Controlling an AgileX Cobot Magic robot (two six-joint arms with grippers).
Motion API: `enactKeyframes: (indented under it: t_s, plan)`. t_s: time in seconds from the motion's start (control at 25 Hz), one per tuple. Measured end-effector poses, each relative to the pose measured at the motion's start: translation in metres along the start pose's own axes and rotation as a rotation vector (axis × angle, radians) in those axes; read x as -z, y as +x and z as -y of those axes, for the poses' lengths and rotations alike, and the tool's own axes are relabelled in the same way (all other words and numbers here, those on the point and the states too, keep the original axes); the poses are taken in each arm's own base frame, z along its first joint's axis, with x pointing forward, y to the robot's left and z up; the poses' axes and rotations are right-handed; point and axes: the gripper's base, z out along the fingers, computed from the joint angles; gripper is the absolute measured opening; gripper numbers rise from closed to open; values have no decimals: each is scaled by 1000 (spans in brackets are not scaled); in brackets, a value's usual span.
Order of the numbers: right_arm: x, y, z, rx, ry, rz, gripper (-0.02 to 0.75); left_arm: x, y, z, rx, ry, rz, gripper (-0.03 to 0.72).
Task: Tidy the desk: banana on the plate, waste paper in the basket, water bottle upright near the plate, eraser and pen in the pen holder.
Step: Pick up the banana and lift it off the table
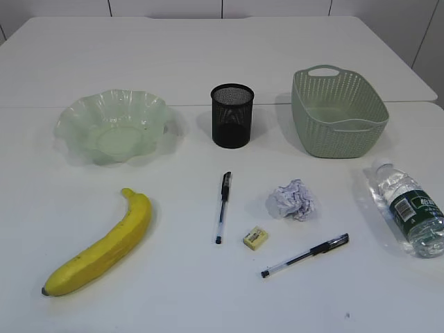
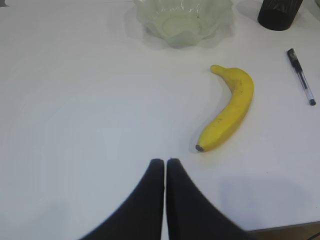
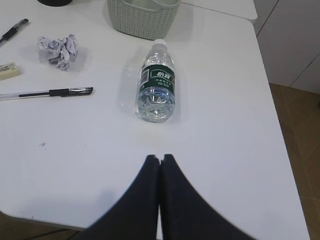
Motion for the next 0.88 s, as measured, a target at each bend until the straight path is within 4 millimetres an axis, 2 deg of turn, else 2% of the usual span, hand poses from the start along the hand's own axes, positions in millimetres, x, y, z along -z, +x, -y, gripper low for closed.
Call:
enactKeyframes:
  t_s: [0.36,0.52,0.72,0.88]
  plan:
    - [-1,0,0,-10,4,-3,-11,-1,-1,-1,37,-5,-1,1]
    - [1,1,5,-25,46,-45,0,-9,-6,-3,55,-7,-69,144]
    - [-7,-8,14,-27,87,-226,103,-14,-24,-9,47,-46,-110,375]
    - [-16,-20,18,-62,88,-306,230,-18,-38,-18,4,-123,-137,431]
